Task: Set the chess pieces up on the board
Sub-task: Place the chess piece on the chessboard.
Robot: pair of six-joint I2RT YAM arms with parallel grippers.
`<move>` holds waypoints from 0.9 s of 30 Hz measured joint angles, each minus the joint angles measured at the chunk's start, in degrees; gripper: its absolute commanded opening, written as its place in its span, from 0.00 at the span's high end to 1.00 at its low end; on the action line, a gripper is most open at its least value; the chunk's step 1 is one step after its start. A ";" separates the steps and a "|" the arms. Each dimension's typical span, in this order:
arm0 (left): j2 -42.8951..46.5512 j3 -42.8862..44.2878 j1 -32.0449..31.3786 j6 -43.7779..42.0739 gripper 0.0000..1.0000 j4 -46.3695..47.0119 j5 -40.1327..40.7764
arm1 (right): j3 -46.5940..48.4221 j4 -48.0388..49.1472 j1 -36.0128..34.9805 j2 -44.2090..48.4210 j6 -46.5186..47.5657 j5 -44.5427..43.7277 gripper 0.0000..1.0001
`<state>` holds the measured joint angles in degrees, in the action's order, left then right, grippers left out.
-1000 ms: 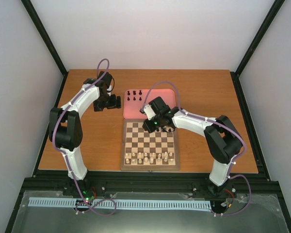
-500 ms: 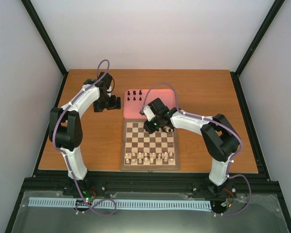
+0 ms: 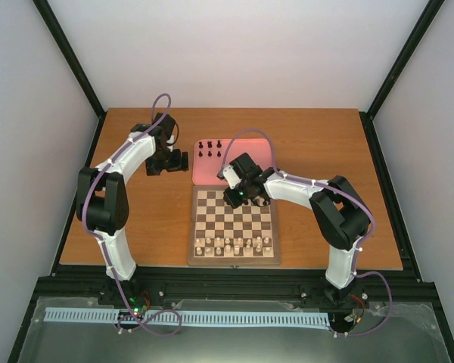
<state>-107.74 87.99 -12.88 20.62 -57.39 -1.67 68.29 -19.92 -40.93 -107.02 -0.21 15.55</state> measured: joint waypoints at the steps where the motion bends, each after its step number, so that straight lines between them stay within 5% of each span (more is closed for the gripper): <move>1: 0.00 0.00 0.00 -0.02 0.00 0.00 0.00 | 0.02 0.00 -0.02 -0.02 0.00 0.00 0.93; 18: 0.00 0.00 0.00 -0.02 0.00 0.00 -0.02 | 0.68 -1.60 -0.70 0.04 1.16 -0.13 0.72; 27: 0.00 0.00 0.00 0.00 0.00 0.00 -0.07 | 2.84 -3.32 -0.92 1.68 1.42 -1.33 0.71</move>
<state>-107.74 87.99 -12.88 20.62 -57.39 -1.74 71.13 -23.24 -41.85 -105.34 1.21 14.22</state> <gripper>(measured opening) 0.997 0.289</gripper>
